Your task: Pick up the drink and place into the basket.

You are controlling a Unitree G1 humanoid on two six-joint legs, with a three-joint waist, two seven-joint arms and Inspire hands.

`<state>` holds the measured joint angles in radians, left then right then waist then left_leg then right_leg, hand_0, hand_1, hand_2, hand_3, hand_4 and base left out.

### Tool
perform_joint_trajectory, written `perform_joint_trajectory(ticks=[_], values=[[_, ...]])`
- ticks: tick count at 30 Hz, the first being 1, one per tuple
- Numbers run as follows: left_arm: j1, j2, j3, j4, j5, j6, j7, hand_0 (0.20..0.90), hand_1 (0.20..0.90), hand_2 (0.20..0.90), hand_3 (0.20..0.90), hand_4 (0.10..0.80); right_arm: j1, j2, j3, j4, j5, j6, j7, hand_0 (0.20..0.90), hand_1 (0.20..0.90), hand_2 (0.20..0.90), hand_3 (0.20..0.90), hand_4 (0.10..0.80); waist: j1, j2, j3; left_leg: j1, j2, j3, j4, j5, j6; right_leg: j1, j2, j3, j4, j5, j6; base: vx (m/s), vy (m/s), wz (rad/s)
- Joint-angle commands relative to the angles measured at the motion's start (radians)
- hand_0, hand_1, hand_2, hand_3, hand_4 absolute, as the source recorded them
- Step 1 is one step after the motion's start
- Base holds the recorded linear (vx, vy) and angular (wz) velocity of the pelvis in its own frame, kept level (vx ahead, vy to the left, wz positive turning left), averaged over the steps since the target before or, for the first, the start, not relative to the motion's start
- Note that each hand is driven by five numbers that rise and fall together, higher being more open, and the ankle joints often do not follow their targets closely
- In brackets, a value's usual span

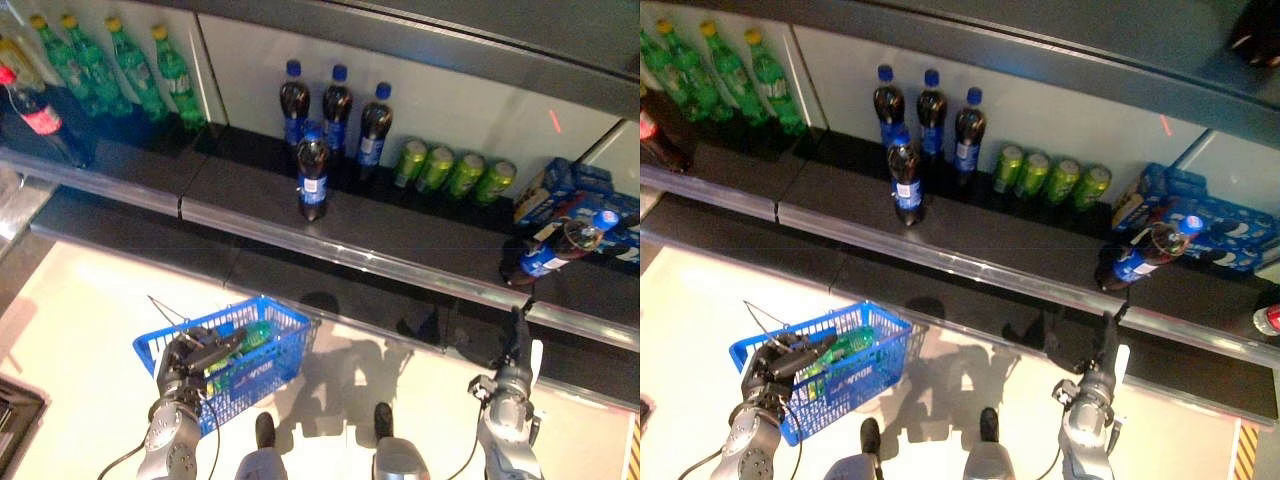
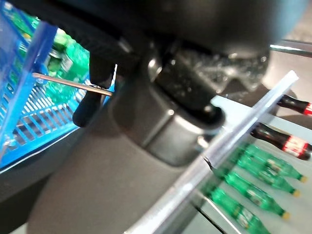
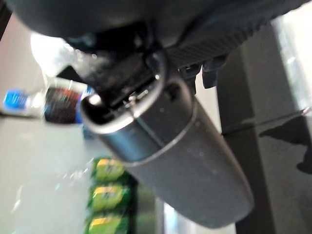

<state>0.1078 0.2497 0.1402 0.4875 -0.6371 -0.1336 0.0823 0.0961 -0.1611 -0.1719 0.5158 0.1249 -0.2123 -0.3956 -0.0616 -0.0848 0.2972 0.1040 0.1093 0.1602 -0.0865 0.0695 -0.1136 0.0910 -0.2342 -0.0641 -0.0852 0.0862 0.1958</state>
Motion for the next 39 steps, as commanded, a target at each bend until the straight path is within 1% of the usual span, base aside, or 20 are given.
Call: perform_joint_trajectory(ticks=[1, 2, 6, 9, 12, 13, 15, 17, 21, 23, 33, 39], values=[[-0.101, 0.081, 0.133, -0.061, 0.048, -0.358, -0.017, 0.300, 0.300, 0.300, 0.200, 0.100, 0.050, -0.101, -0.009, 0.052, 0.081, -0.071, 0.017, 0.900, 0.900, 0.900, 0.900, 0.800, 0.015, 0.063, -0.256, 0.032, -0.015, -0.034, -0.001, -0.098, 0.045, 0.009, 0.031, -0.014, -0.002, -0.004, -0.030, 0.000, 0.000, 0.00], [-0.101, 0.081, 0.133, -0.061, 0.048, -0.358, -0.017, 0.300, 0.300, 0.300, 0.200, 0.100, 0.050, -0.101, -0.009, 0.052, 0.081, -0.071, 0.017, 0.900, 0.900, 0.900, 0.900, 0.800, 0.015, 0.063, -0.256, 0.032, -0.015, -0.034, -0.001, -0.098, 0.045, 0.009, 0.031, -0.014, -0.002, -0.004, -0.030, -0.002, 0.001, -0.04], [-0.103, 0.076, 0.120, 0.081, 0.072, -0.367, -0.003, 0.300, 0.300, 0.300, 0.200, 0.100, 0.045, -0.103, 0.000, 0.171, 0.102, -0.063, 0.054, 0.900, 0.900, 0.900, 0.900, 0.800, 0.015, 0.065, -0.256, 0.037, -0.017, -0.030, -0.001, -0.103, 0.049, 0.008, 0.034, -0.007, -0.002, -0.004, -0.032, 0.000, 0.007, -0.12], [-0.110, 0.072, 0.109, 0.179, 0.073, -0.374, -0.001, 0.300, 0.300, 0.300, 0.200, 0.100, 0.035, -0.108, 0.004, 0.272, 0.104, -0.075, 0.088, 0.900, 0.900, 0.900, 0.900, 0.800, 0.018, 0.066, -0.258, 0.039, -0.019, -0.029, -0.001, -0.105, 0.051, 0.010, 0.036, -0.006, -0.002, -0.005, -0.033, 0.002, 0.004, -0.04], [-0.111, 0.073, 0.109, 0.191, 0.070, -0.370, -0.003, 0.300, 0.300, 0.300, 0.200, 0.100, 0.032, -0.110, 0.005, 0.288, 0.108, -0.077, 0.093, 0.900, 0.900, 0.900, 0.900, 0.800, 0.019, 0.066, -0.258, 0.039, -0.019, -0.028, -0.001, -0.105, 0.051, 0.010, 0.036, -0.006, -0.002, -0.005, -0.033, 0.000, 0.000, 0.00], [-0.110, 0.076, 0.108, 0.234, 0.067, -0.351, -0.011, 0.300, 0.300, 0.300, 0.200, 0.100, 0.028, -0.112, 0.009, 0.341, 0.116, -0.073, 0.113, 0.900, 0.900, 0.900, 0.900, 0.800, 0.022, 0.067, -0.258, 0.040, -0.020, -0.028, -0.001, -0.105, 0.052, 0.012, 0.036, -0.005, -0.002, -0.005, -0.034, 0.000, 0.000, 0.00], [-0.110, 0.077, 0.108, 0.235, 0.067, -0.351, -0.012, 0.300, 0.300, 0.300, 0.200, 0.100, 0.027, -0.113, 0.009, 0.342, 0.117, -0.074, 0.113, 0.900, 0.900, 0.900, 0.900, 0.800, 0.022, 0.067, -0.258, 0.040, -0.020, -0.028, -0.001, -0.105, 0.053, 0.012, 0.036, -0.005, -0.002, -0.005, -0.034, 0.000, 0.000, 0.00], [-0.107, 0.078, 0.098, 0.289, 0.059, -0.331, -0.011, 0.300, 0.300, 0.300, 0.200, 0.100, 0.021, -0.118, 0.013, 0.414, 0.120, -0.076, 0.141, 0.900, 0.900, 0.900, 0.900, 0.800, 0.025, 0.068, -0.259, 0.042, -0.019, -0.024, -0.001, -0.105, 0.052, 0.013, 0.035, -0.009, -0.002, -0.005, -0.034, 0.000, 0.000, 0.00], [-0.106, 0.082, 0.090, 0.356, 0.072, -0.303, -0.018, 0.300, 0.300, 0.300, 0.200, 0.100, 0.005, -0.127, 0.022, 0.480, 0.129, -0.065, 0.180, 0.900, 0.900, 0.900, 0.900, 0.800, 0.032, 0.068, -0.261, 0.044, -0.021, -0.024, -0.001, -0.104, 0.053, 0.018, 0.035, -0.015, -0.002, -0.006, -0.035, 0.000, 0.000, 0.00], [-0.107, 0.084, 0.089, 0.405, 0.080, -0.297, -0.025, 0.300, 0.300, 0.300, 0.200, 0.100, -0.003, -0.131, 0.029, 0.521, 0.130, -0.073, 0.198, 0.900, 0.900, 0.900, 0.900, 0.800, 0.033, 0.068, -0.261, 0.046, -0.022, -0.024, -0.001, -0.105, 0.054, 0.019, 0.037, -0.015, -0.002, -0.007, -0.036, 0.000, 0.000, 0.00], [-0.106, 0.085, 0.081, 0.503, 0.115, -0.260, -0.037, 0.300, 0.300, 0.300, 0.200, 0.100, -0.020, -0.139, 0.038, 0.610, 0.127, -0.063, 0.245, 0.900, 0.900, 0.900, 0.900, 0.800, 0.042, 0.069, -0.259, 0.049, -0.025, -0.026, -0.001, -0.106, 0.057, 0.023, 0.035, -0.025, 0.000, -0.009, -0.037, 0.000, 0.000, 0.00], [-0.102, 0.087, 0.077, 0.556, 0.144, -0.242, -0.041, 0.300, 0.300, 0.300, 0.200, 0.100, -0.028, -0.138, 0.050, 0.648, 0.125, -0.037, 0.286, 0.900, 0.900, 0.900, 0.900, 0.800, 0.048, 0.069, -0.258, 0.049, -0.025, -0.028, -0.001, -0.105, 0.059, 0.025, 0.033, -0.033, 0.004, -0.011, -0.038, 0.000, 0.000, 0.00]])
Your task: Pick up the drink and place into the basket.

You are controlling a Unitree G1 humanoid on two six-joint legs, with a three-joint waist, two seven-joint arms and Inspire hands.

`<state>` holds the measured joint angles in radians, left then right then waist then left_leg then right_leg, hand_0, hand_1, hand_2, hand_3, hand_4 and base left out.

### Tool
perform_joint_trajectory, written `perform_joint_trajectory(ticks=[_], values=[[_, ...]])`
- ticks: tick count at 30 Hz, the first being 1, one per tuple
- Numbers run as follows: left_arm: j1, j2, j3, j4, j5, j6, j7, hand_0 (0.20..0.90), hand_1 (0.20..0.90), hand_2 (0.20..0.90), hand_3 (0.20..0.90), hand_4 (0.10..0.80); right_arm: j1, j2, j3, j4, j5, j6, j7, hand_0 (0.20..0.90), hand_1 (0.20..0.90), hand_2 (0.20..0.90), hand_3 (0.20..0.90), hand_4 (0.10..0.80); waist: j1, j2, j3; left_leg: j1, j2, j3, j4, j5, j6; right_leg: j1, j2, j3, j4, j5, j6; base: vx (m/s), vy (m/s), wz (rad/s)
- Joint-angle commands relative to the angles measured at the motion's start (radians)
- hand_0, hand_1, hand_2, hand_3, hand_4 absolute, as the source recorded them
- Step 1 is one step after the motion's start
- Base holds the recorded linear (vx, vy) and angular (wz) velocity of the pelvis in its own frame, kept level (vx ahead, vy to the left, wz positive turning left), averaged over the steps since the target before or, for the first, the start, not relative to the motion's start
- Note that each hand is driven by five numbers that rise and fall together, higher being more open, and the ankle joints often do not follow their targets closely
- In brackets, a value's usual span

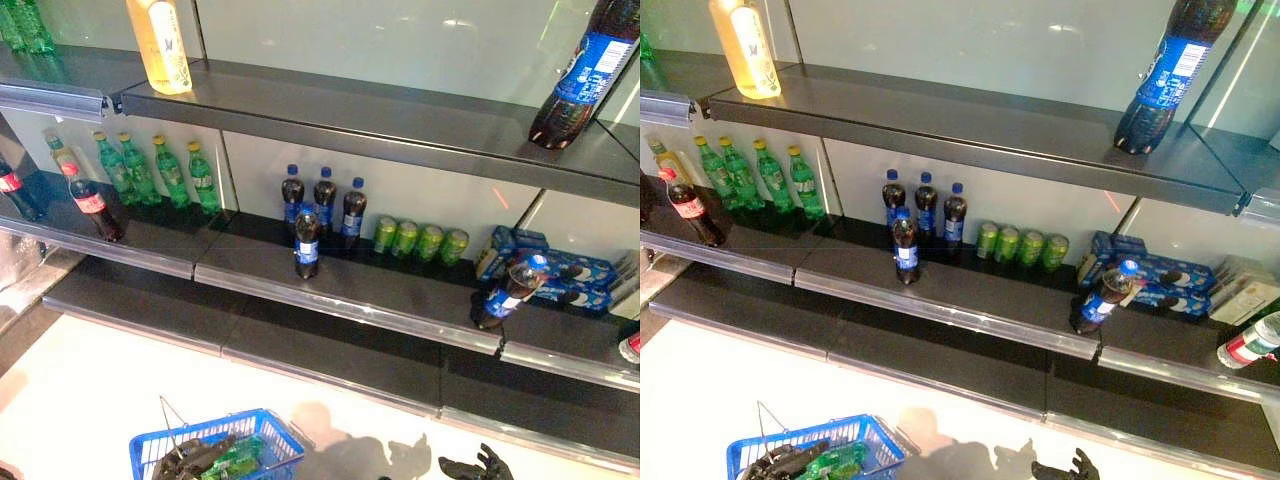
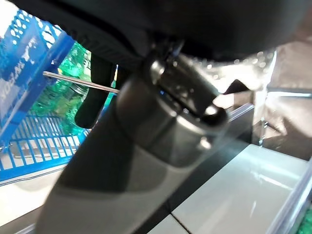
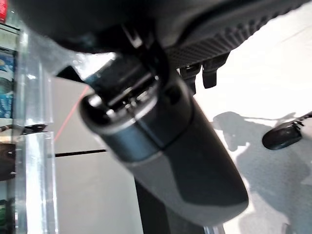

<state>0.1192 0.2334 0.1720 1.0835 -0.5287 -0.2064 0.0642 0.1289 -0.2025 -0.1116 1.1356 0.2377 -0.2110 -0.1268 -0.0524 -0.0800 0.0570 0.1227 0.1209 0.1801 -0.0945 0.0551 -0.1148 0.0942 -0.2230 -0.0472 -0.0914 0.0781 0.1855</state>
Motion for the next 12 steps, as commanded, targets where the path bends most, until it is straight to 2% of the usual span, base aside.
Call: perform_joint_trajectory(ticks=[1, 8, 12], values=[[-0.115, 0.104, 0.043, -0.035, 0.039, -0.165, -0.020, 0.300, 0.300, 0.300, 0.200, 0.100, -0.063, -0.097, -0.008, 0.031, 0.012, -0.035, 0.022, 0.900, 0.900, 0.900, 0.900, 0.800, 0.039, 0.065, -0.017, 0.030, -0.036, -0.048, 0.007, -0.090, 0.060, 0.022, 0.022, -0.050, 0.010, -0.004, -0.028, 0.000, 0.000, 0.00], [-0.112, 0.108, 0.031, 0.017, 0.077, -0.142, -0.035, 0.300, 0.300, 0.300, 0.200, 0.100, -0.074, -0.101, -0.001, 0.084, 0.030, 0.016, 0.102, 0.900, 0.900, 0.900, 0.900, 0.800, 0.045, 0.066, -0.015, 0.033, -0.038, -0.051, 0.007, -0.091, 0.061, 0.026, 0.022, -0.056, 0.011, -0.007, -0.030, 0.000, 0.000, 0.00], [-0.115, 0.108, 0.022, 0.021, 0.083, -0.131, -0.045, 0.300, 0.300, 0.300, 0.200, 0.100, -0.080, -0.108, 0.000, 0.104, 0.031, 0.015, 0.119, 0.900, 0.900, 0.900, 0.900, 0.800, 0.048, 0.067, -0.014, 0.035, -0.038, -0.053, 0.007, -0.092, 0.060, 0.029, 0.021, -0.060, 0.011, -0.009, -0.030, 0.000, 0.000, 0.00]])
